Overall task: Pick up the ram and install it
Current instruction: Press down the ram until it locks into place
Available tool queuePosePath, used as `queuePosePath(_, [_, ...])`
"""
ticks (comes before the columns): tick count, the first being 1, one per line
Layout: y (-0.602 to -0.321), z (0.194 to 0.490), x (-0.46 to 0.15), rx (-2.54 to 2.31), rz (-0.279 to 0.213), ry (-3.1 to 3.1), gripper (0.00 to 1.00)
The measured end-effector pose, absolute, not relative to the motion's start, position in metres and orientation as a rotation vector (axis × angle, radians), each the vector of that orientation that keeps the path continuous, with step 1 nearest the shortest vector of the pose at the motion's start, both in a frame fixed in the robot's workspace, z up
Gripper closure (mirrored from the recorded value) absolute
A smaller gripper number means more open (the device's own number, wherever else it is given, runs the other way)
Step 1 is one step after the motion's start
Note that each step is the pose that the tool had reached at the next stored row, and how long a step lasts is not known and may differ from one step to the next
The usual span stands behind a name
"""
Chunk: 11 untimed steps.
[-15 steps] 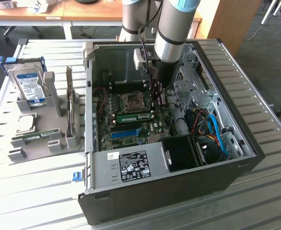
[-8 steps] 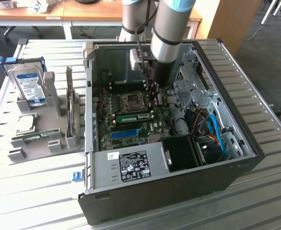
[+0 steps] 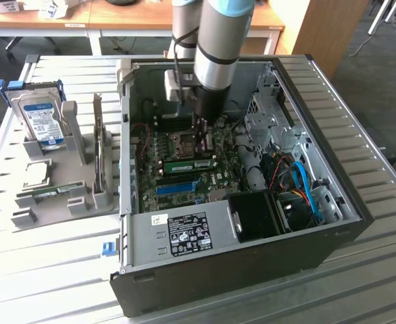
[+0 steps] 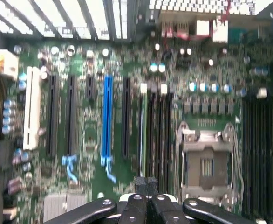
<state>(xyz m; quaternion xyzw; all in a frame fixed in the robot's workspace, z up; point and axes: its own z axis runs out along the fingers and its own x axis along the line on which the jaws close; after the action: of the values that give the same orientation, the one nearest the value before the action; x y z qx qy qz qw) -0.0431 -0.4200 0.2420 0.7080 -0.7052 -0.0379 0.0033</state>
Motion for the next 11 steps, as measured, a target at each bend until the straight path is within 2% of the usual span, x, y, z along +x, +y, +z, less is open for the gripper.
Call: queuePosePath(11, [-0.42,0.241,-0.075,2.219,-0.119,-2.212,0.89])
